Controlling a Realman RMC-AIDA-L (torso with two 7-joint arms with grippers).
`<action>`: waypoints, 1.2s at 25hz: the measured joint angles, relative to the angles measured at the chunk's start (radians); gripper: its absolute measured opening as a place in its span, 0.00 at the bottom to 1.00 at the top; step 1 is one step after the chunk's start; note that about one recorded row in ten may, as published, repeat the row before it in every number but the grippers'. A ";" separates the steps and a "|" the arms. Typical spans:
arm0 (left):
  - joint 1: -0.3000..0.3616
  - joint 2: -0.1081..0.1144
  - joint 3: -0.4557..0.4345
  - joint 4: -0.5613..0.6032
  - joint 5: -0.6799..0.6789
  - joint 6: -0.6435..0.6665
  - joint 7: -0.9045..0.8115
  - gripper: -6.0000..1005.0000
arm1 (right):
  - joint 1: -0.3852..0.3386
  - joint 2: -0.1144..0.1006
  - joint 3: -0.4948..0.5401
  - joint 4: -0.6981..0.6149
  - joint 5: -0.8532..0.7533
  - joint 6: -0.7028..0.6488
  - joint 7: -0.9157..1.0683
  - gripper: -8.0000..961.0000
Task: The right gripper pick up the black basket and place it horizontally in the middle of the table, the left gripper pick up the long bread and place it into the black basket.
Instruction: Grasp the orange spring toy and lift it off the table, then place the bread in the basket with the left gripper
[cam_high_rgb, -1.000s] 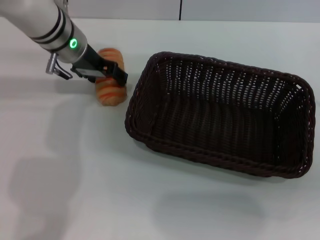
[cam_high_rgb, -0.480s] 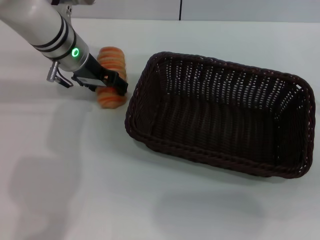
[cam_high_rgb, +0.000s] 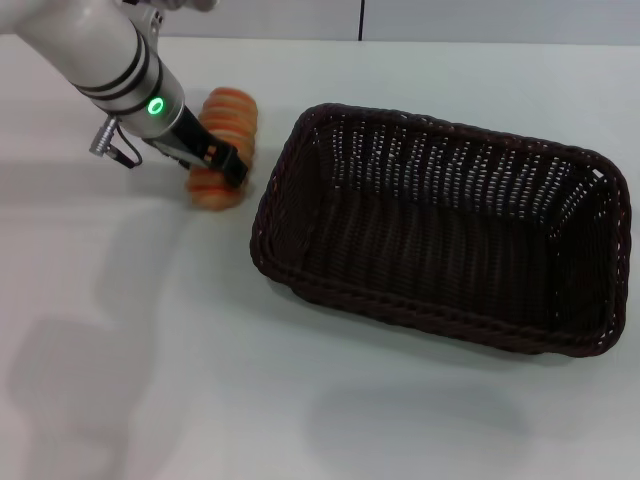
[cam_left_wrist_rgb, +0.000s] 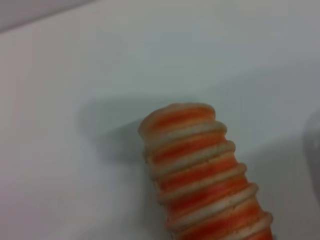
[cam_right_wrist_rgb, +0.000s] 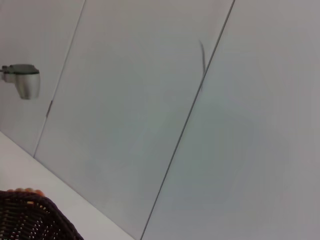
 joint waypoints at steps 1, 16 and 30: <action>0.052 -0.003 0.089 0.114 -0.035 0.012 0.001 0.68 | 0.000 0.000 0.000 -0.001 0.000 0.000 0.000 0.48; 0.326 0.006 0.173 0.694 -0.254 0.153 0.026 0.59 | 0.003 0.000 -0.001 0.017 -0.001 -0.001 0.007 0.48; 0.573 -0.002 0.613 1.131 -0.623 0.155 -0.049 0.47 | 0.021 0.000 0.001 0.028 -0.001 -0.005 0.015 0.50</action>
